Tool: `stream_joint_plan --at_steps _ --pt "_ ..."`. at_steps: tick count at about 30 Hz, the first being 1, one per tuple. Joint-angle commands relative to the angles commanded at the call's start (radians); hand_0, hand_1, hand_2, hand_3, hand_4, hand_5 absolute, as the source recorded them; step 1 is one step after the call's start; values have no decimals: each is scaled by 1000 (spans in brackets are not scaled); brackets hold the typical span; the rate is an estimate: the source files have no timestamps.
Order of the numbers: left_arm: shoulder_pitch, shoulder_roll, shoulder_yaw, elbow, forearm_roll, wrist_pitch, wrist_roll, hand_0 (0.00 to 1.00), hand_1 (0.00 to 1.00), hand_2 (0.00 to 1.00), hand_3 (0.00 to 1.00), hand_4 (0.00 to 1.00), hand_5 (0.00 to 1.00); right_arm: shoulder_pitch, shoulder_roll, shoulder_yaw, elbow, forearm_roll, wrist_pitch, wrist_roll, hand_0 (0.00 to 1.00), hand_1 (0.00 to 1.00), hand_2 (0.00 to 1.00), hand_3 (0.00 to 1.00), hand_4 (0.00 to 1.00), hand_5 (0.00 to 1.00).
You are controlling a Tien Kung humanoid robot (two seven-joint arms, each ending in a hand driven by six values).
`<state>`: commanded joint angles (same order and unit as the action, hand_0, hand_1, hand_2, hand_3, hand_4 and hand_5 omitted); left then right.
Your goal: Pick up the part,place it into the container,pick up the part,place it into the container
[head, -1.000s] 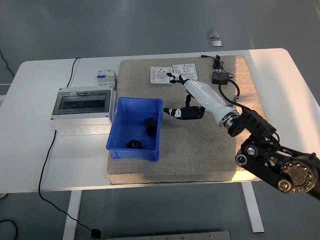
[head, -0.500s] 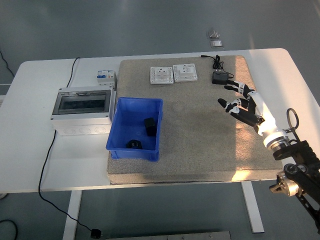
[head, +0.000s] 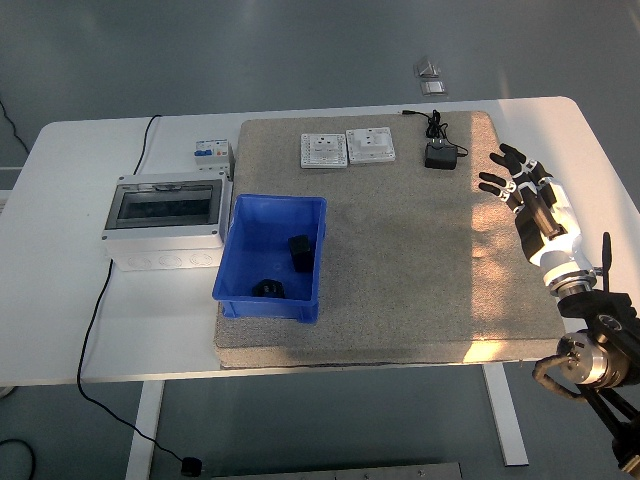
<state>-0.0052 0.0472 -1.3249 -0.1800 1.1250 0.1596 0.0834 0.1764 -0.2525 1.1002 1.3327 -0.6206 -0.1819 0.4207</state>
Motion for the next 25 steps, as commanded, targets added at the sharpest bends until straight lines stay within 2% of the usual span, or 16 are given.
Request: stream_joint_plan --at_steps 6,7,12,13,18,19,25 --pt "0 3 9 0 -6 -2 -3 716 705 697 719 774 709 -23 0 32 -2 74 4 9 763 716 749 734 973 603" --pt "0 4 9 0 -6 -3 -4 715 704 694 713 766 694 -25 0 38 -2 81 4 11 770 722 749 733 998 728" --pt "-1 6 4 0 -3 -3 -4 715 704 694 713 766 694 -28 1 52 -2 96 5 15 770 722 749 733 998 728" --pt "-2 6 1 0 -1 -2 -4 715 704 693 708 768 697 -27 2 54 -2 97 6 13 763 724 748 732 998 801" --pt "-3 7 -9 0 3 -1 -5 715 704 693 708 768 697 -24 1 49 -7 73 15 -22 763 724 748 732 998 801" --pt "-3 7 -11 0 3 -1 -5 714 702 695 703 767 685 -23 0 46 -7 65 16 -29 798 764 765 742 998 875" --pt "0 3 -19 0 -4 2 -6 714 702 695 703 767 685 -16 -2 34 -8 62 18 -41 798 764 765 742 998 875"
